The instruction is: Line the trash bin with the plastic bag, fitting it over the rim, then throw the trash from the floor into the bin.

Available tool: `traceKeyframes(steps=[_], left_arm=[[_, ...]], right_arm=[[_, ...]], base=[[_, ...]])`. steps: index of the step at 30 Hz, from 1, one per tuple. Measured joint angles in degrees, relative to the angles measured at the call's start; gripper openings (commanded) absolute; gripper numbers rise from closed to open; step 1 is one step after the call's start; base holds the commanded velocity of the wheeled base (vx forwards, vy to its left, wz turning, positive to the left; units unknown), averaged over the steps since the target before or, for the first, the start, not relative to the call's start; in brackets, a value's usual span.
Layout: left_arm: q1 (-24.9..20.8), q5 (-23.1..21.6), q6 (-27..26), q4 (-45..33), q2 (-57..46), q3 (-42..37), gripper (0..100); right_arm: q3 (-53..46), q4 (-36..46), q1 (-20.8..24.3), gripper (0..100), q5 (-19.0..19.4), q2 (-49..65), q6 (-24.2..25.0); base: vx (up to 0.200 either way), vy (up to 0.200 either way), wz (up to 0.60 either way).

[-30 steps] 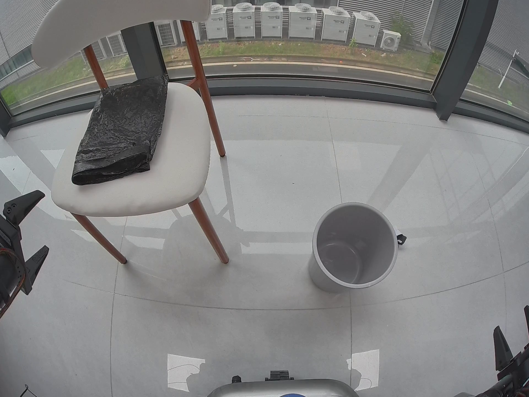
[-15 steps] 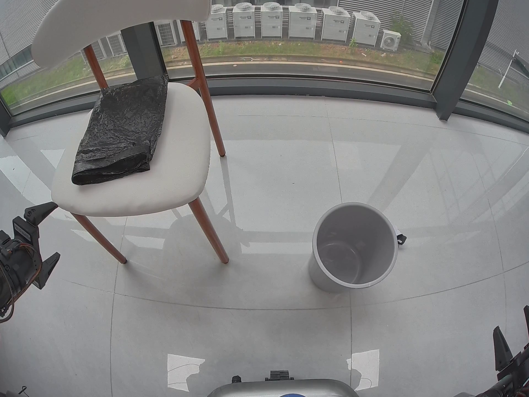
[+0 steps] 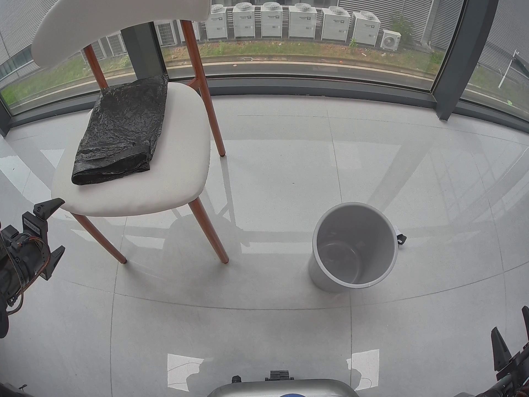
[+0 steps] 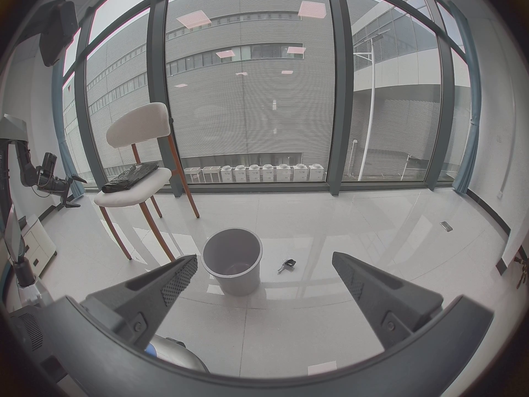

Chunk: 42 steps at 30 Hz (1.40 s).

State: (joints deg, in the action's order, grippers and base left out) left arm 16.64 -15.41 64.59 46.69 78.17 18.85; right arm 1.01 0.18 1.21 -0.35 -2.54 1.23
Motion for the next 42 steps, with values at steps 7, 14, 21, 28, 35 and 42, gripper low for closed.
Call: traceKeyframes(steps=[7,14,21,28,35,42], left_arm=[[-0.11,-0.21,0.78,0.09,0.85,-0.69,100],[-0.33,-0.99,0.78,1.78,1.77,-2.84,100],[-0.61,-1.28,0.85,4.63,2.49,-4.5,100],[-2.34,-1.3,0.8,4.99,2.36,-4.83,100],[-4.38,-1.28,0.78,5.06,1.77,-4.82,100],[-4.66,-0.98,0.8,5.01,0.8,-4.83,100]], right_arm=[[0.0,0.0,0.11,100,0.0,-0.77,0.0],[0.0,0.0,0.27,100,0.02,-1.27,0.0],[0.0,-0.02,0.72,100,0.02,-1.82,0.0],[0.0,0.0,0.8,100,0.0,-2.32,0.0],[0.0,0.0,0.88,100,0.02,-2.47,-0.01],[0.0,0.0,0.88,100,0.02,-2.5,-0.01]], base=[[0.0,0.0,0.0],[0.0,0.0,0.0],[0.0,0.0,0.0],[0.114,0.0,0.0],[0.2,0.0,0.0],[0.029,0.0,0.0]])
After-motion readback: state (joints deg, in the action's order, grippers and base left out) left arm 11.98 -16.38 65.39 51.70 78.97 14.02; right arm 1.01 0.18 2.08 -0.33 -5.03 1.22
